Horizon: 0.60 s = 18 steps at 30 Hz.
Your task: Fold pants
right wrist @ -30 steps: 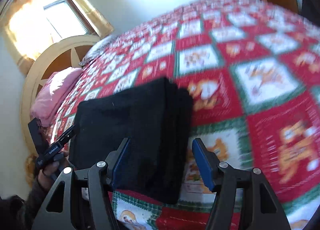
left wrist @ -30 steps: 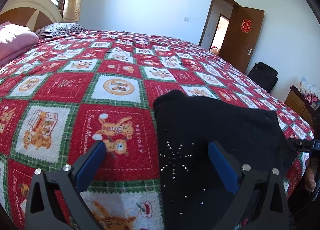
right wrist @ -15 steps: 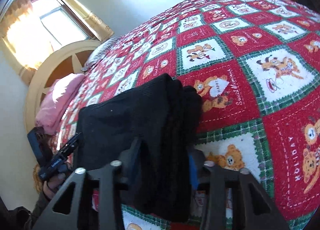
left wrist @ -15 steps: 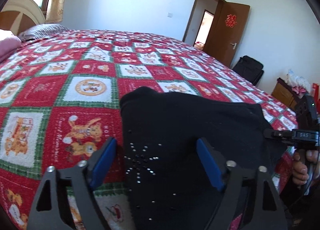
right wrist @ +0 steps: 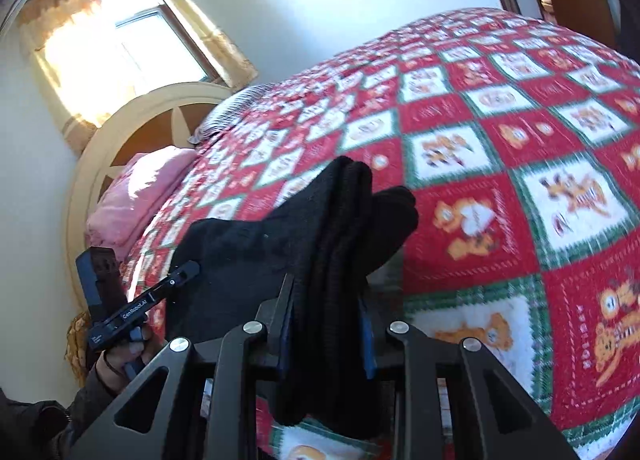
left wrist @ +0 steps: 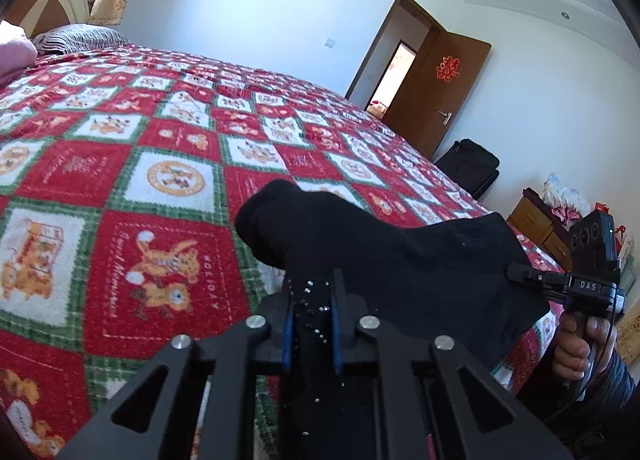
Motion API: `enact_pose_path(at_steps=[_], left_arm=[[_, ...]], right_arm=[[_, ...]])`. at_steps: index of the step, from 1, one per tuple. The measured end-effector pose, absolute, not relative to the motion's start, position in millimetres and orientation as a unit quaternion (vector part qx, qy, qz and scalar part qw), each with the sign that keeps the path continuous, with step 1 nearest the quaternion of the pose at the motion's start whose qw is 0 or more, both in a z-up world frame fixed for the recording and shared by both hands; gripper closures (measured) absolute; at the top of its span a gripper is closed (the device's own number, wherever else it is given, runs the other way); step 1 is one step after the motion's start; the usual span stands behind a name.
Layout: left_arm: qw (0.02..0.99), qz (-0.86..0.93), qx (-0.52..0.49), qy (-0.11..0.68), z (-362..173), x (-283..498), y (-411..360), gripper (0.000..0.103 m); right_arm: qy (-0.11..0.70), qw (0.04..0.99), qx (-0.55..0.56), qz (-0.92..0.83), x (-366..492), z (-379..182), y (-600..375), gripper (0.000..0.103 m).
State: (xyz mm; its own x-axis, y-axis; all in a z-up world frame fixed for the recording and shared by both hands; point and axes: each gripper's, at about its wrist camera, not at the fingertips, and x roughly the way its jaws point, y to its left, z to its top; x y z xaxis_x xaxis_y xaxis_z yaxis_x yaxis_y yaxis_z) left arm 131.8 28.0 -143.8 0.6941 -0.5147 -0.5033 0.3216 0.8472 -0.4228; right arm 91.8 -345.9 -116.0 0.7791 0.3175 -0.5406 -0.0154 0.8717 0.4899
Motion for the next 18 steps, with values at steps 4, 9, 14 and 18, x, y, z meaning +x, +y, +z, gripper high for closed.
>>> enact_pose_path(at_steps=[4, 9, 14, 18], left_arm=[[0.918, -0.218, -0.155, 0.294, -125.2, 126.1, 44.3, 0.09], [0.937, -0.167, -0.153, 0.268, -106.4, 117.8, 80.9, 0.09], [0.952, -0.079, -0.159, 0.249, -97.2, 104.9, 142.8, 0.09], [0.956, -0.018, -0.171, 0.239, -98.7, 101.5, 187.8, 0.09]], right_arm=[[0.315, 0.915, 0.225, 0.114, 109.3, -99.3, -331.2, 0.076], [0.314, 0.912, 0.212, 0.157, 155.0, -82.8, -295.4, 0.076], [0.321, 0.903, 0.193, 0.211, 218.6, -74.7, -242.6, 0.076], [0.332, 0.892, 0.186, 0.243, 264.7, -81.9, -195.7, 0.076]])
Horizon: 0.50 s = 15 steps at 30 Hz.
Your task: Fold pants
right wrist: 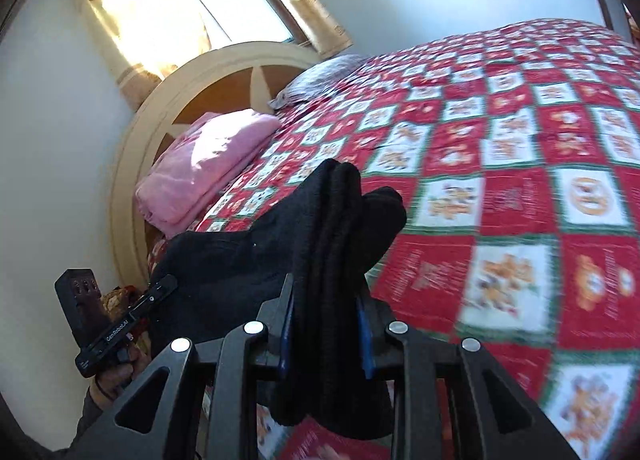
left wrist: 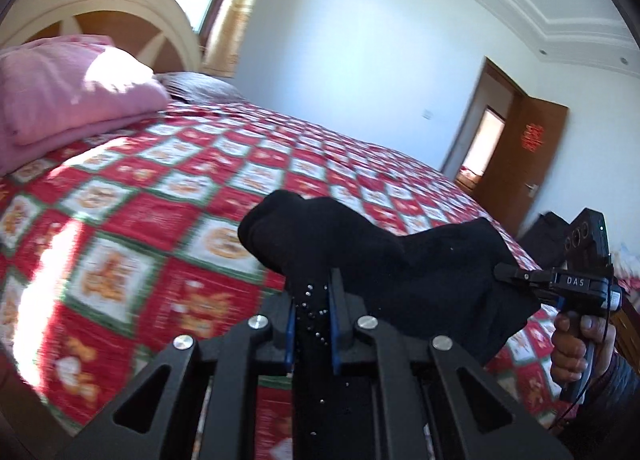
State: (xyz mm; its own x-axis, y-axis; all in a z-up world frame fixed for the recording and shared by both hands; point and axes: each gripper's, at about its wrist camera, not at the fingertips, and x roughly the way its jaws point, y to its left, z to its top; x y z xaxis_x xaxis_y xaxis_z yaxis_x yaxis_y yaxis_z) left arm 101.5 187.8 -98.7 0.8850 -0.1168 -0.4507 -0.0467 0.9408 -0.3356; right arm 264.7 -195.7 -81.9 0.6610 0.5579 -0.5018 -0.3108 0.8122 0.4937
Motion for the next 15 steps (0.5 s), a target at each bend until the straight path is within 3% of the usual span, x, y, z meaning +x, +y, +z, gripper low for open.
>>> enact_pose_path(at_steps=[6, 9, 11, 13, 15], left_arm=[[0.945, 0.043, -0.176, 0.272, -135.2, 111.4, 223.3, 0.088], [0.931, 0.061, -0.198, 0.301, -161.8, 118.8, 233.2, 0.069], [0.926, 0.084, -0.214, 0.299, -171.2, 118.7, 239.9, 0.043], [0.924, 0.086, -0.227, 0.295, -171.1, 113.6, 243.8, 0.038], [0.925, 0.094, -0.225, 0.292, -169.2, 112.4, 244.1, 0.035]], right_arm=[[0.37, 0.881, 0.163, 0.246, 307.6, -114.2, -149.2, 0.076], [0.391, 0.878, 0.168, 0.219, 318.8, -132.9, -156.0, 0.072], [0.399, 0.877, 0.175, 0.204, 320.0, -141.1, -165.8, 0.064], [0.396, 0.883, 0.171, 0.182, 316.5, -141.4, -173.5, 0.054], [0.383, 0.892, 0.171, 0.168, 307.1, -134.9, -178.7, 0.054]])
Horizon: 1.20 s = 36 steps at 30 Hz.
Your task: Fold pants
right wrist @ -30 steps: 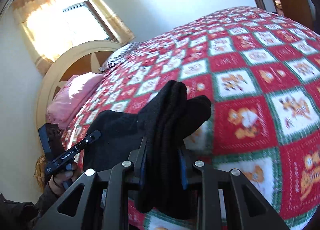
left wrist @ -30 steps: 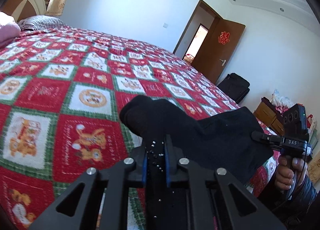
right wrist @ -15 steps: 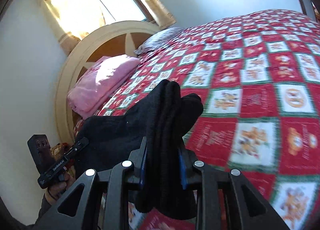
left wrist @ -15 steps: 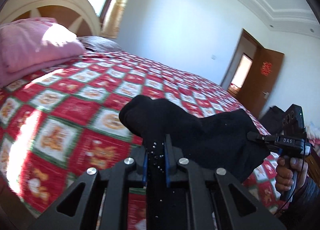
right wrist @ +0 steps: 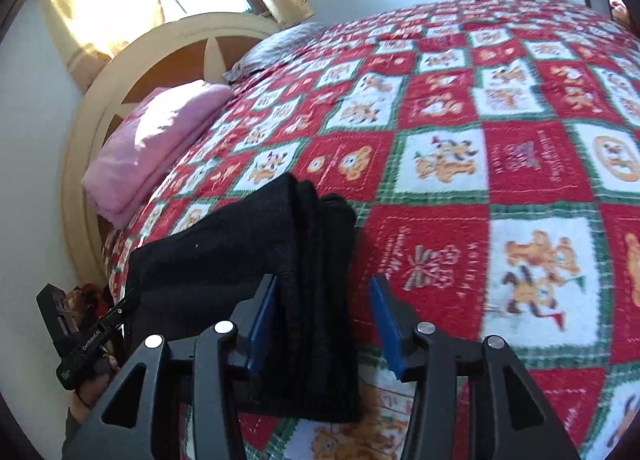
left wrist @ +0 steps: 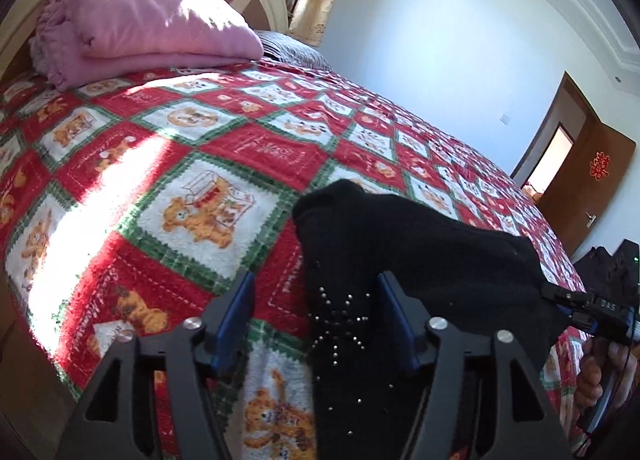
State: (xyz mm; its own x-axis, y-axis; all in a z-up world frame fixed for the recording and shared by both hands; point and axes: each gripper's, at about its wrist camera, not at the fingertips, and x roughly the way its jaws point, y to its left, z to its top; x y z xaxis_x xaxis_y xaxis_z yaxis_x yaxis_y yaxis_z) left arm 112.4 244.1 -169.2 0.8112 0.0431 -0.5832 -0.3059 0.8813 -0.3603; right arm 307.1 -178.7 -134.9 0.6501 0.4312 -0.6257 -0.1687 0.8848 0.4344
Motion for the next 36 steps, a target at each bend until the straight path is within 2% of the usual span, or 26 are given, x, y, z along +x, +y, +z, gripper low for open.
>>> enact_pose_path(at_steps=[4, 9, 11, 12, 13, 30, 36], left_arm=[[0.929, 0.111, -0.199, 0.291, -164.5, 109.6, 236.2, 0.034], [0.932, 0.124, -0.175, 0.293, -161.8, 108.8, 229.1, 0.031], [0.932, 0.126, -0.168, 0.295, -160.9, 108.9, 226.7, 0.03], [0.933, 0.129, -0.162, 0.295, -160.5, 109.0, 225.3, 0.028], [0.934, 0.131, -0.156, 0.294, -160.1, 109.2, 223.6, 0.028], [0.94, 0.125, -0.11, 0.297, -146.5, 94.7, 195.3, 0.026], [0.937, 0.13, -0.102, 0.307, -152.9, 94.6, 192.1, 0.026]], right_arm=[[0.338, 0.911, 0.153, 0.178, 276.6, -114.6, -175.6, 0.054], [0.368, 0.908, 0.105, 0.169, 265.5, -129.9, -161.9, 0.054], [0.38, 0.902, 0.125, 0.16, 266.6, -143.5, -173.6, 0.049], [0.382, 0.9, 0.14, 0.158, 268.0, -147.6, -179.8, 0.041], [0.384, 0.897, 0.155, 0.154, 269.1, -150.6, -186.0, 0.04], [0.355, 0.914, 0.15, 0.127, 249.8, -130.2, -195.6, 0.039], [0.357, 0.901, 0.184, 0.167, 254.1, -138.0, -193.4, 0.039]])
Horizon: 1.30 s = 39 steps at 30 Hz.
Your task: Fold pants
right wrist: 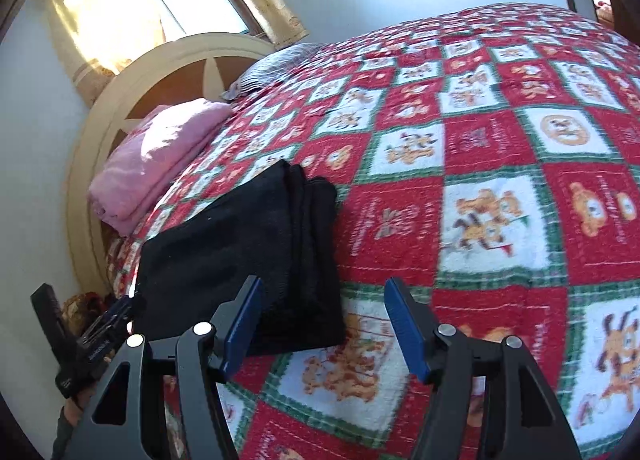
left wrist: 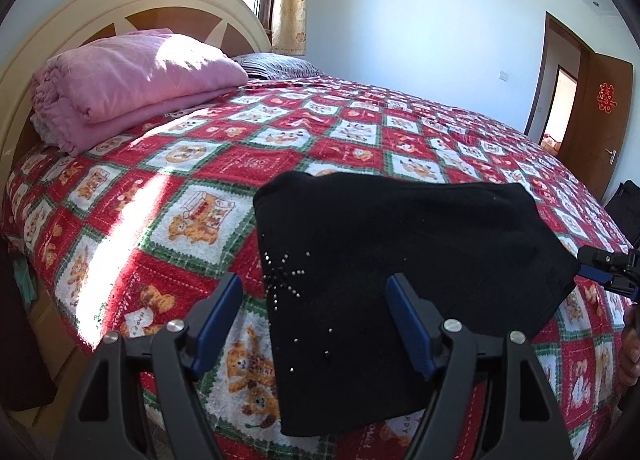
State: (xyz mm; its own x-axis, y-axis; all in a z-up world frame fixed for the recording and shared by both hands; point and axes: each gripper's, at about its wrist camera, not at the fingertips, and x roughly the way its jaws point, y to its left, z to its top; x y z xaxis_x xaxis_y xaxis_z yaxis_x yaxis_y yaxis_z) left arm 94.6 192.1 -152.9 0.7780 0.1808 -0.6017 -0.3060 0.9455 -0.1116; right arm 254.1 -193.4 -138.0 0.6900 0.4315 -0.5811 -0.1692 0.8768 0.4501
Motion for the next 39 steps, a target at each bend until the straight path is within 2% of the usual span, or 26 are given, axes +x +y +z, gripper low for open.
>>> enact_pose_path(at_steps=[3, 6, 7, 13, 15, 17, 18, 21, 23, 24, 25, 26, 31, 34, 35, 36, 39], left_arm=[[0.937, 0.131, -0.102, 0.308, -154.8, 93.5, 191.8, 0.022], [0.936, 0.134, -0.107, 0.306, -156.0, 92.5, 193.2, 0.02], [0.936, 0.133, -0.109, 0.307, -156.8, 92.5, 193.4, 0.02], [0.936, 0.134, -0.111, 0.306, -157.4, 92.0, 192.4, 0.02], [0.938, 0.136, -0.107, 0.301, -156.7, 91.5, 191.2, 0.02], [0.938, 0.137, -0.101, 0.302, -158.2, 93.1, 189.4, 0.014], [0.937, 0.137, -0.102, 0.305, -160.6, 94.2, 189.2, 0.012], [0.935, 0.135, -0.115, 0.306, -163.4, 95.1, 191.8, 0.012], [0.937, 0.139, -0.111, 0.3, -159.1, 94.2, 192.3, 0.012], [0.938, 0.142, -0.11, 0.296, -157.2, 93.3, 192.7, 0.012], [0.939, 0.143, -0.111, 0.294, -156.3, 93.2, 193.2, 0.012], [0.938, 0.143, -0.112, 0.294, -156.1, 94.1, 193.3, 0.012], [0.936, 0.138, -0.122, 0.299, -159.5, 96.2, 194.7, 0.012], [0.936, 0.139, -0.124, 0.298, -159.2, 96.1, 195.3, 0.012], [0.936, 0.139, -0.125, 0.297, -158.8, 96.2, 195.2, 0.012], [0.936, 0.139, -0.125, 0.297, -158.5, 95.9, 195.3, 0.012], [0.937, 0.141, -0.124, 0.294, -157.7, 95.4, 194.6, 0.012]], right_arm=[[0.368, 0.898, 0.156, 0.187, 251.3, -144.6, -175.5, 0.039], [0.368, 0.901, 0.14, 0.182, 242.5, -150.3, -168.1, 0.06], [0.362, 0.904, 0.136, 0.18, 239.7, -149.5, -167.7, 0.07], [0.348, 0.91, 0.134, 0.181, 233.4, -136.2, -171.3, 0.096], [0.345, 0.914, 0.133, 0.166, 230.2, -131.7, -176.5, 0.096], [0.361, 0.907, 0.144, 0.161, 235.4, -138.4, -183.4, 0.097], [0.372, 0.904, 0.143, 0.152, 239.0, -145.9, -186.9, 0.101], [0.372, 0.901, 0.163, 0.154, 240.3, -154.4, -198.2, 0.1], [0.366, 0.898, 0.192, 0.151, 240.4, -149.8, -205.6, 0.091], [0.357, 0.901, 0.198, 0.147, 240.3, -144.0, -207.6, 0.073], [0.348, 0.905, 0.199, 0.146, 240.1, -138.5, -207.4, 0.06], [0.332, 0.909, 0.201, 0.15, 240.3, -130.2, -206.6, 0.058], [0.323, 0.912, 0.185, 0.173, 251.2, -110.8, -183.5, 0.058], [0.356, 0.906, 0.158, 0.166, 262.4, -119.8, -166.6, 0.059], [0.37, 0.901, 0.149, 0.17, 263.9, -125.7, -161.6, 0.061], [0.378, 0.904, 0.125, 0.155, 263.8, -129.3, -156.5, 0.082], [0.371, 0.909, 0.11, 0.153, 256.3, -130.9, -156.7, 0.088]])
